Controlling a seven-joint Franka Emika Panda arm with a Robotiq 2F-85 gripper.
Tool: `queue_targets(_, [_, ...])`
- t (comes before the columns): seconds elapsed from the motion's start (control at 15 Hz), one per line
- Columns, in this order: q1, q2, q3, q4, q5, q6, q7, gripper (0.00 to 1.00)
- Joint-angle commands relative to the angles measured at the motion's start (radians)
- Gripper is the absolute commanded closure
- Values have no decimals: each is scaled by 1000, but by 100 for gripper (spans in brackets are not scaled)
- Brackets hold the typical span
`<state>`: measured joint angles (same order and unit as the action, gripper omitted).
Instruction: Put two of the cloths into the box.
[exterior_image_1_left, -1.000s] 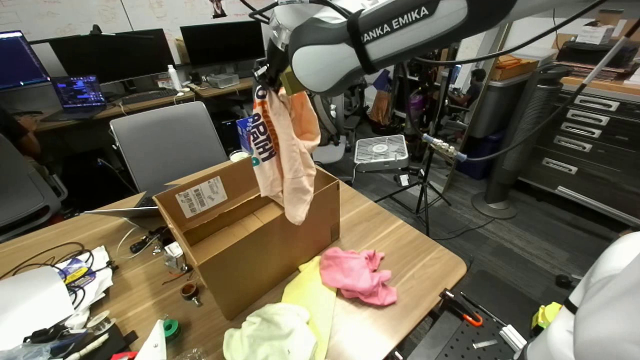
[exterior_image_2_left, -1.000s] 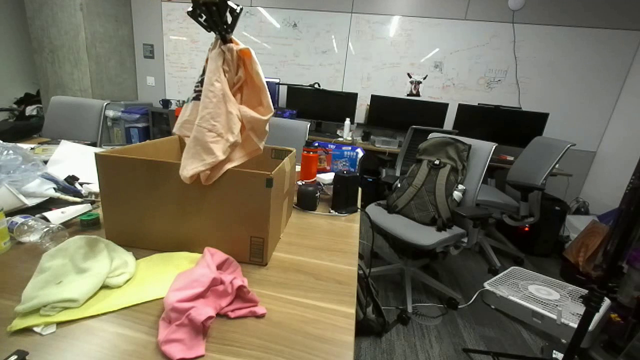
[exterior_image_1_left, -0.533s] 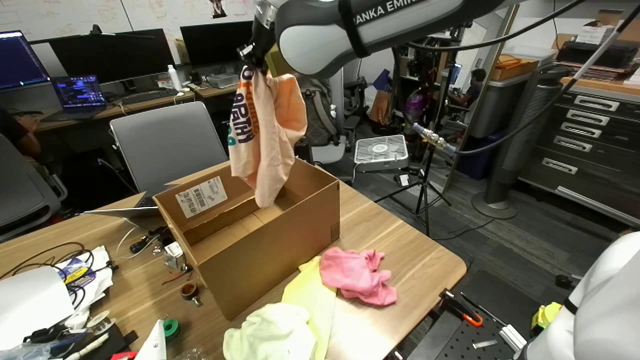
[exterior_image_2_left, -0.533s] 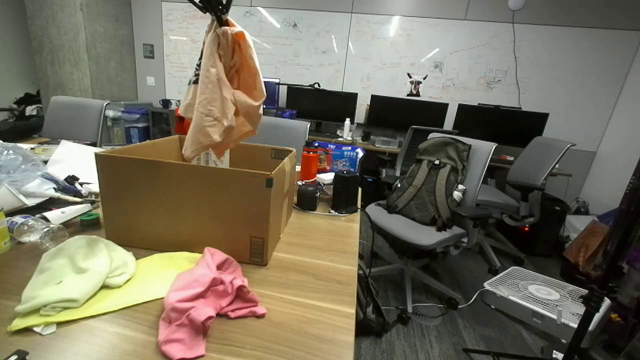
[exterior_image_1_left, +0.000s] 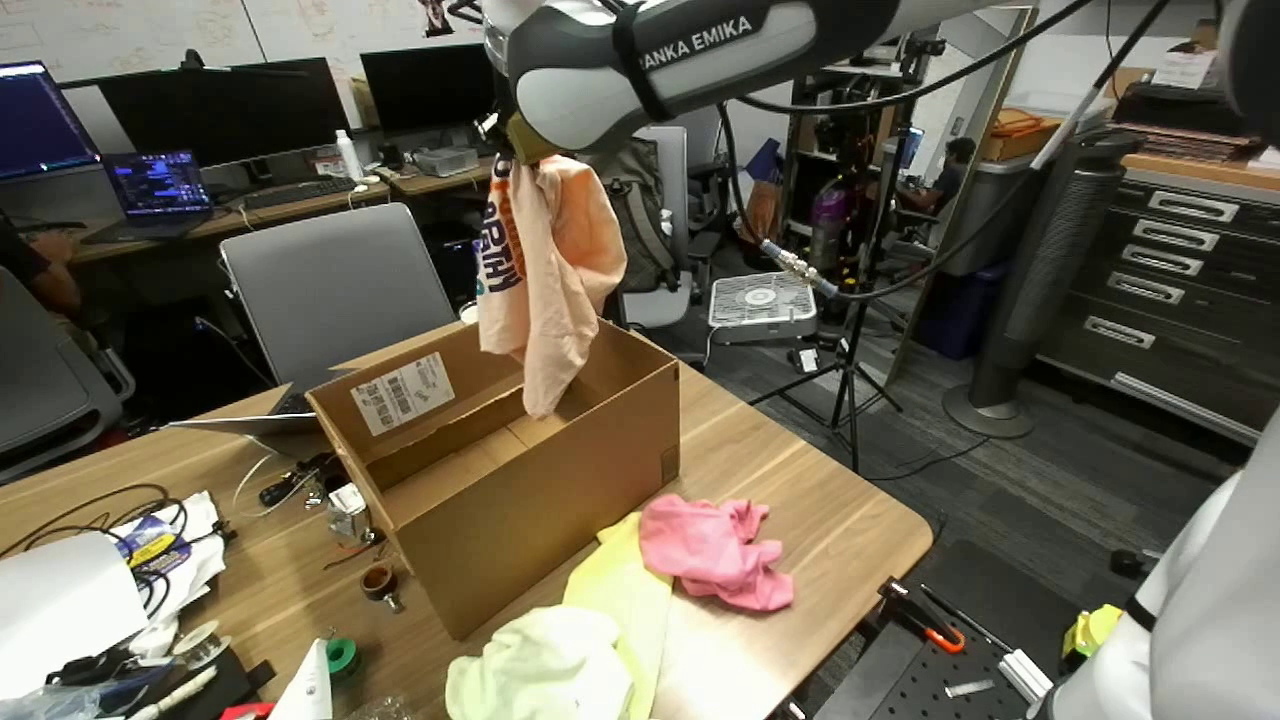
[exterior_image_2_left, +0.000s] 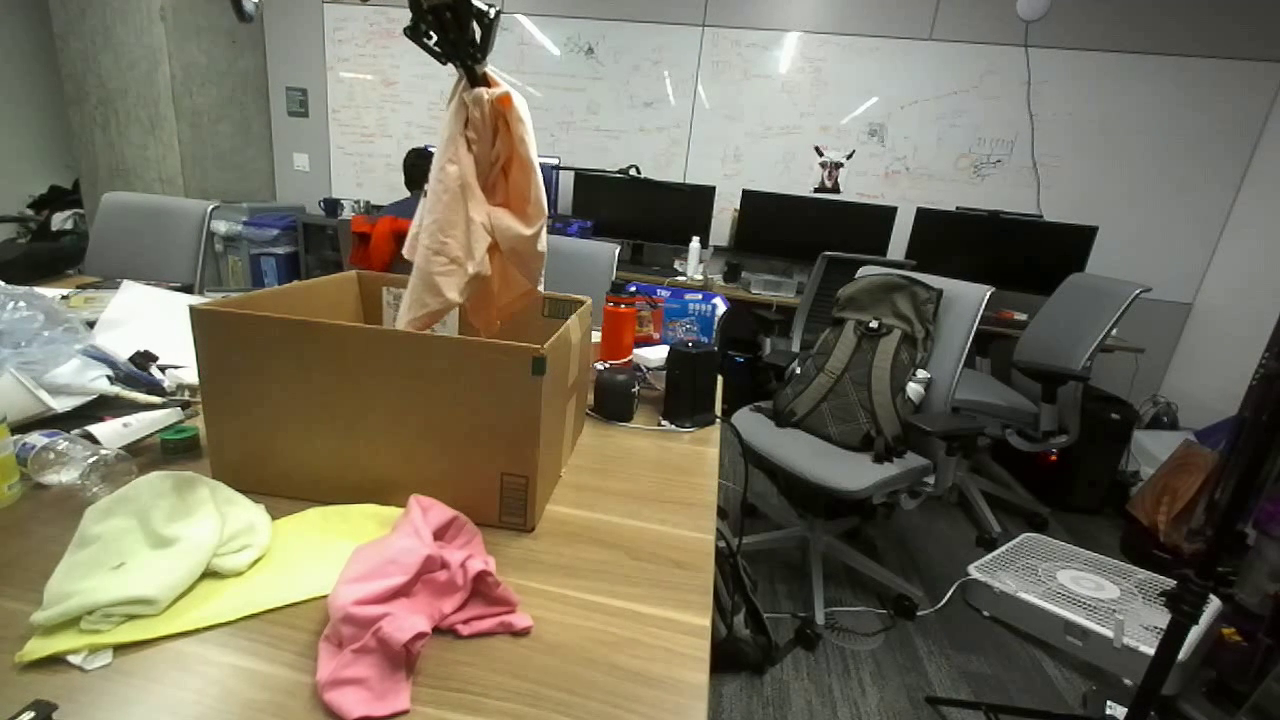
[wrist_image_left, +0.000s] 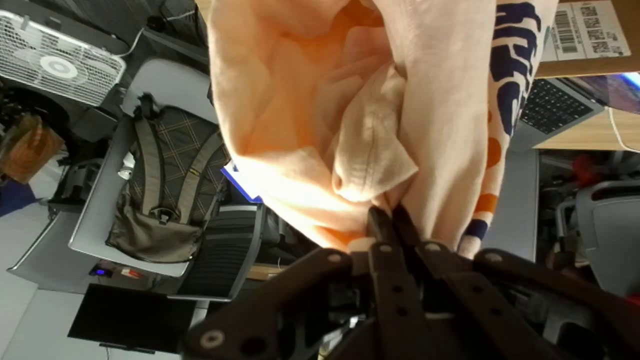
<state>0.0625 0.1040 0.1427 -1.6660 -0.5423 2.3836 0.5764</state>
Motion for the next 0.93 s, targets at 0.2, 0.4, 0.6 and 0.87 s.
queue_targets(0.2, [86,193,-89,239,-4,-117,2,99])
queue_targets(0.4, [112,237,-120,292,6,-136,-3,71])
queue_targets(0.6, [121,245,-140,307,23,-151,-19,50])
queue_targets(0.87, [121,219,-154,275,44,-207,-33,19])
